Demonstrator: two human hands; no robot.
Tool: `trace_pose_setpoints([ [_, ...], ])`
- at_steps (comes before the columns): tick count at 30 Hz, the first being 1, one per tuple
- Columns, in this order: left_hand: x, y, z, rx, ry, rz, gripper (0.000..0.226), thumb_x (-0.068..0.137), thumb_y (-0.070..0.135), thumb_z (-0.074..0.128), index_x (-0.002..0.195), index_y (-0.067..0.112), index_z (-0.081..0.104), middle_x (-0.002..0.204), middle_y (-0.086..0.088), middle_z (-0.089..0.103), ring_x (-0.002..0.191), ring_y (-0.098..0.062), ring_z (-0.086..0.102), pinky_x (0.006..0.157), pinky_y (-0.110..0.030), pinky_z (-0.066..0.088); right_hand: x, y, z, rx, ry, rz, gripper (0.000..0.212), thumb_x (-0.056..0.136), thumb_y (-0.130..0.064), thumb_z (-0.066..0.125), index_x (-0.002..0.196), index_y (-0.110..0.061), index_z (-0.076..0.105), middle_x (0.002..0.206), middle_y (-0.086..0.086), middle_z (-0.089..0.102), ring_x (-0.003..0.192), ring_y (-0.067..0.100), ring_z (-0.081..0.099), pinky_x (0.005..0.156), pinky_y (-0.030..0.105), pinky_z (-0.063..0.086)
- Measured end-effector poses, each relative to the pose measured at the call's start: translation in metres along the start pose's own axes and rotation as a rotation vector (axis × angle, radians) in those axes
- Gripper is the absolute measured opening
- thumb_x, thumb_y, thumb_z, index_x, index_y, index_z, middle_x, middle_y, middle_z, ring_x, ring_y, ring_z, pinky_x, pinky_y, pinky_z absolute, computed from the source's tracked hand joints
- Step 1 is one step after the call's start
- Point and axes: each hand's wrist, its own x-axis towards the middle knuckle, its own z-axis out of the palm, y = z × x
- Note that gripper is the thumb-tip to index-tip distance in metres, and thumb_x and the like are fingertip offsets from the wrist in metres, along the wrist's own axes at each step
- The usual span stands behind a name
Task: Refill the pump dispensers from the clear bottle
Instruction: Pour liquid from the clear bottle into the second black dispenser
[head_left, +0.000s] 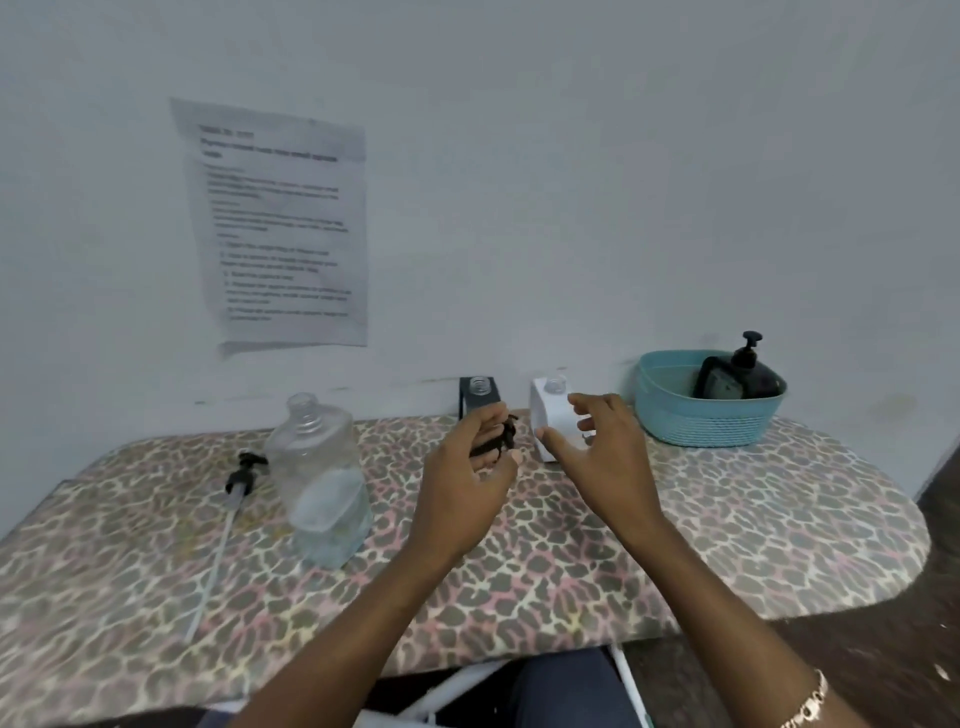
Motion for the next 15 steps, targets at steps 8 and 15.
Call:
trace_pose_setpoints([
  [8,-0.028,-0.007,-0.049,0.115,0.132,0.073,0.048,0.096,0.010,0.071,0.142,0.020,0.061,0.133,0.011,0.066,0.123,0.005,0.062,0.100,-0.016,0.052,-0.008,-0.026,0.047,-0.003,-0.086,-0.009,0.061,0.091,-0.046,0.076,0.141,-0.017,0.058,0.138,-0.001,0.056,0.121,0.015,0.058,0.097,0.030,0.050],
  [15,-0.049,-0.006,-0.088,0.250,0.325,0.268,0.033,0.096,0.004,0.072,0.127,0.012,0.065,0.113,0.003,0.069,0.108,-0.003,0.067,0.086,-0.021,0.058,-0.001,-0.036,0.083,-0.065,-0.106,0.008,0.055,0.090,-0.039,0.076,0.134,-0.011,0.058,0.132,0.005,0.052,0.121,0.023,0.055,0.100,0.037,0.051],
])
